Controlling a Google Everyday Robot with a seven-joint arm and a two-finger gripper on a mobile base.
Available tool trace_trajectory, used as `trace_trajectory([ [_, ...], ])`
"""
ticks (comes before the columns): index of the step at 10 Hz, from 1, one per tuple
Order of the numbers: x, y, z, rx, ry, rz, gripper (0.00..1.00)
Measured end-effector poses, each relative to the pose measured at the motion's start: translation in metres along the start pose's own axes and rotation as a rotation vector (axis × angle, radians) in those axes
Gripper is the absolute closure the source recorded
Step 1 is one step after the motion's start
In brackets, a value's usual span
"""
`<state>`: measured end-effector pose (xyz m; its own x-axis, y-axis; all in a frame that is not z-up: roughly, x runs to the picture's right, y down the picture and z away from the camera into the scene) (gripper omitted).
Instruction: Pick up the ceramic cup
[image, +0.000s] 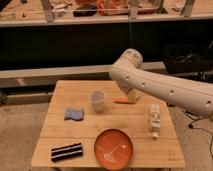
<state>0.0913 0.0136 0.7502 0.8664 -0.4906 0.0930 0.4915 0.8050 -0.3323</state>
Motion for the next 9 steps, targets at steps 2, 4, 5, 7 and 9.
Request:
trace_trajectory([
  [2, -0.009, -0.007, 0.004, 0.004, -0.018, -0.018, 0.20],
  [4, -0.010, -0.010, 0.007, 0.007, -0.032, -0.037, 0.20],
  [5, -0.018, -0.013, 0.011, 0.010, -0.045, -0.049, 0.20],
  [7, -0.037, -0.024, 0.017, 0.016, -0.079, -0.077, 0.20],
  [9, -0.039, -0.026, 0.022, 0.016, -0.092, -0.097, 0.20],
])
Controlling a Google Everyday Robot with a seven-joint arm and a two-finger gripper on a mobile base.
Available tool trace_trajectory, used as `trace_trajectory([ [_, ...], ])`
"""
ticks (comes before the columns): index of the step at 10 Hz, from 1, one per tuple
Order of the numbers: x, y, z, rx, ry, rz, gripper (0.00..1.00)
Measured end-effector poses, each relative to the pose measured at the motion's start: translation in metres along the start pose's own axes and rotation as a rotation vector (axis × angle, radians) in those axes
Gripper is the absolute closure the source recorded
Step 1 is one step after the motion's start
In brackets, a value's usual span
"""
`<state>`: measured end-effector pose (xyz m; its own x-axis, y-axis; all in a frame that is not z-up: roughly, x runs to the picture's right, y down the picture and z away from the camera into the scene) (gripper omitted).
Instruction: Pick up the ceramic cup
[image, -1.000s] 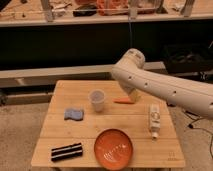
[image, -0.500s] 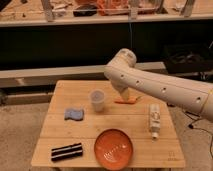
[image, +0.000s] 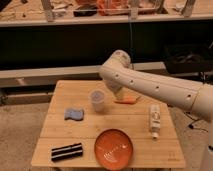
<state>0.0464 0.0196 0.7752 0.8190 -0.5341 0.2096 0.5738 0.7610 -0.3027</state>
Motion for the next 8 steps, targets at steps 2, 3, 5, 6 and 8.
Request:
trace_trajectory([
  [2, -0.007, -0.003, 0.008, 0.002, -0.029, -0.025, 0.20],
  [3, -0.010, -0.005, 0.011, 0.002, -0.042, -0.036, 0.20],
  [5, -0.015, -0.009, 0.015, 0.001, -0.066, -0.060, 0.20],
  [6, -0.015, -0.008, 0.020, -0.003, -0.076, -0.070, 0.20],
  [8, -0.021, -0.006, 0.037, -0.006, -0.102, -0.100, 0.20],
])
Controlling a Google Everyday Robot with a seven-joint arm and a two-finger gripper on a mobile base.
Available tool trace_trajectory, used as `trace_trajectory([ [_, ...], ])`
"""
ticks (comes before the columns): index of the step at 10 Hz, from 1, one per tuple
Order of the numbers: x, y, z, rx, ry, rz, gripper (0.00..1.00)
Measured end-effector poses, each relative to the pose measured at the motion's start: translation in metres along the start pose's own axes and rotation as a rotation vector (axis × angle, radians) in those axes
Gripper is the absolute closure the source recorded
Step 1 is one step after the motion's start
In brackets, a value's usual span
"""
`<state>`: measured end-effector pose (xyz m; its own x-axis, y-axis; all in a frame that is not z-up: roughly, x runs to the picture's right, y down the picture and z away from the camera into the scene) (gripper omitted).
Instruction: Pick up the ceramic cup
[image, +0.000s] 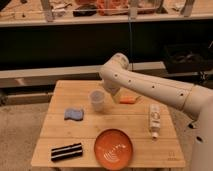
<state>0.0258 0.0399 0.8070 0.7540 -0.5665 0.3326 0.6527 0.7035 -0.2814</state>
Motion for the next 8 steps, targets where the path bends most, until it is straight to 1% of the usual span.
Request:
trace_trajectory([
  [1, -0.003, -0.001, 0.006, -0.002, -0.010, -0.017, 0.20],
  [2, -0.005, -0.002, 0.008, -0.002, -0.016, -0.028, 0.20],
  [4, -0.006, -0.001, 0.020, -0.008, -0.028, -0.061, 0.20],
  [6, -0.016, -0.005, 0.035, -0.017, -0.046, -0.107, 0.20],
  [7, -0.019, -0.008, 0.036, -0.017, -0.051, -0.120, 0.20],
  [8, -0.017, -0.005, 0.037, -0.023, -0.051, -0.125, 0.20],
])
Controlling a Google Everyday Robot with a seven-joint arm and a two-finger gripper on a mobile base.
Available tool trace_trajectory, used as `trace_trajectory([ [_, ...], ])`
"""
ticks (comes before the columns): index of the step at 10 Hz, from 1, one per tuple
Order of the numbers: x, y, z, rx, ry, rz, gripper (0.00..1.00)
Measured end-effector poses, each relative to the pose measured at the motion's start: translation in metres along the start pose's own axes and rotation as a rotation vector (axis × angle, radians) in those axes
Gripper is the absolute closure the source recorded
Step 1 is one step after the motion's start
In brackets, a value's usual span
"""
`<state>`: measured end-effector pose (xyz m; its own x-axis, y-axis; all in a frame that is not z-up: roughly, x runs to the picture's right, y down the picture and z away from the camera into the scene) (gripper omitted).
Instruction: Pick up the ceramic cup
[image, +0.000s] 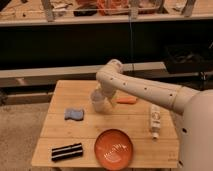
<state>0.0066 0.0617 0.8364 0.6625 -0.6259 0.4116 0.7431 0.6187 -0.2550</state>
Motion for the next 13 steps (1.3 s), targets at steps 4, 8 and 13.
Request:
trace_trajectory([
  [4, -0.006, -0.003, 0.008, -0.011, -0.011, -0.021, 0.20],
  [8, -0.009, -0.003, 0.014, -0.021, -0.017, -0.032, 0.20],
  [13, -0.013, -0.005, 0.023, -0.024, -0.021, -0.043, 0.20],
])
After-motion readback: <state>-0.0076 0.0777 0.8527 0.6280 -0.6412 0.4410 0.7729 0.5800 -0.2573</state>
